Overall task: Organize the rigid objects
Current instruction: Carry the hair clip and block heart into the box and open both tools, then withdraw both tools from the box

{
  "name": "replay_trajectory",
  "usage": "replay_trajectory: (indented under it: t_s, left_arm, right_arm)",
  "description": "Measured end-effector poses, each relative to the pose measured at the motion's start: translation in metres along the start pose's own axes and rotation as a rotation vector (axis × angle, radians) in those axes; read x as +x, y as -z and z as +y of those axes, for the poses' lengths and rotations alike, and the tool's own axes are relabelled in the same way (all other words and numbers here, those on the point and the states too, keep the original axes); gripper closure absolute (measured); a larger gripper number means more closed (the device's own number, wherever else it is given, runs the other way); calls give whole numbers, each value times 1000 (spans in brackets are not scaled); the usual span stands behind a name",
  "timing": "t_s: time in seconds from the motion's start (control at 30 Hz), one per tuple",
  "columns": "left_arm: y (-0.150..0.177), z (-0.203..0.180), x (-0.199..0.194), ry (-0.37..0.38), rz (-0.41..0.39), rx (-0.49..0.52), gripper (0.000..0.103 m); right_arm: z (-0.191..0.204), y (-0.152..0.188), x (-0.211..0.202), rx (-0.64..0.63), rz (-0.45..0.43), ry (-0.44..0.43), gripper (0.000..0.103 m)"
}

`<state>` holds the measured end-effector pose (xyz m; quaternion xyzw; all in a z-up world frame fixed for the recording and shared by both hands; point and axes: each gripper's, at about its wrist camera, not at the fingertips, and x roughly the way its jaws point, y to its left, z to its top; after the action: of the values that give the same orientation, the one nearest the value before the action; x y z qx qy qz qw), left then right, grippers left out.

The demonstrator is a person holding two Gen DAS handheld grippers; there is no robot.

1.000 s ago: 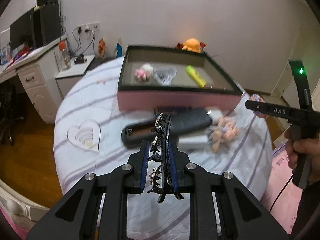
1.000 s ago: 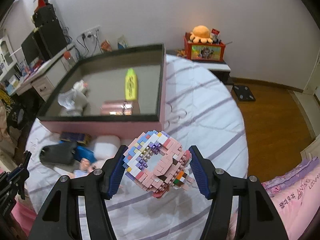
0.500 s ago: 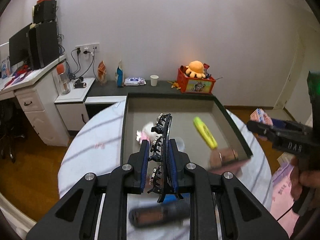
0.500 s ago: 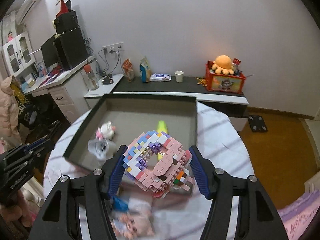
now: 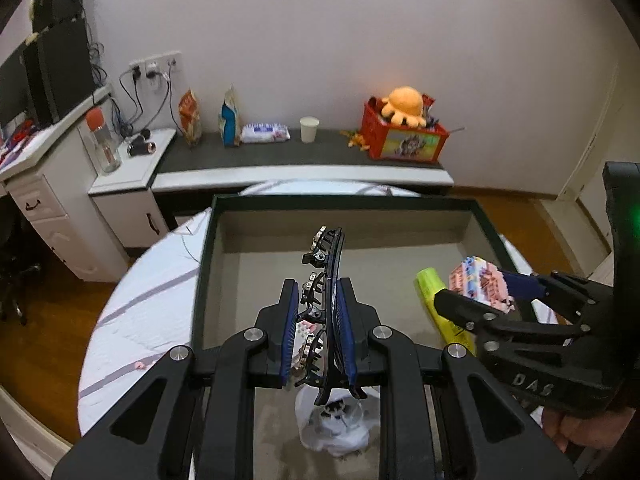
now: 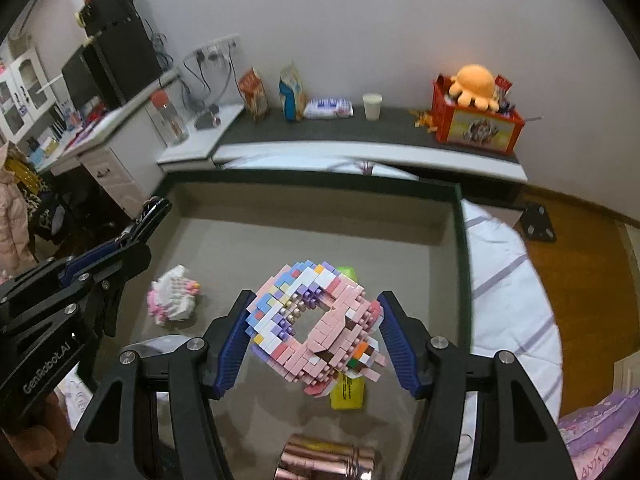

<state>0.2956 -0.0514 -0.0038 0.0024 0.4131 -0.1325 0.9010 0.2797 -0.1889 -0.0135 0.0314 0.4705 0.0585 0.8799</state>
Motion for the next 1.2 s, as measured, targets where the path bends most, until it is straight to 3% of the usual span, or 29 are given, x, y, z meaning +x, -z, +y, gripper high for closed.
replay_trajectory:
  t_s: [0.23,0.27,0.3,0.33,0.37,0.5,0.9,1.2]
  left_arm:
    - [4,-3,17,-29,55,14,79]
    - [4,-3,18,-36,60,17,69]
    - [4,-3,17,-45,59,18,50]
    - [4,-2,15,-57,54,18,42]
    - [4,-1,11,-74,40,14,30]
    - [3,3,-10,-78,-13,2,5]
    - [19,4,-118,-116,-185,5,0]
    - [81,7,-178,-129,-233,-23,0]
  right_arm:
    - [-3,3,21,7,59,10,40]
    - [-4,3,22,11,59,9,40]
    - [-4,3,22,14,61,9,37]
    - [-5,3,21,16,60,8,25]
    - [-5,2,18,21,51,20,22]
    - [-8,2,2,35,14,16,15]
    - [-7,19,-94,63,-160,21,13]
    - [-2,85,-160,48,-237,8,13]
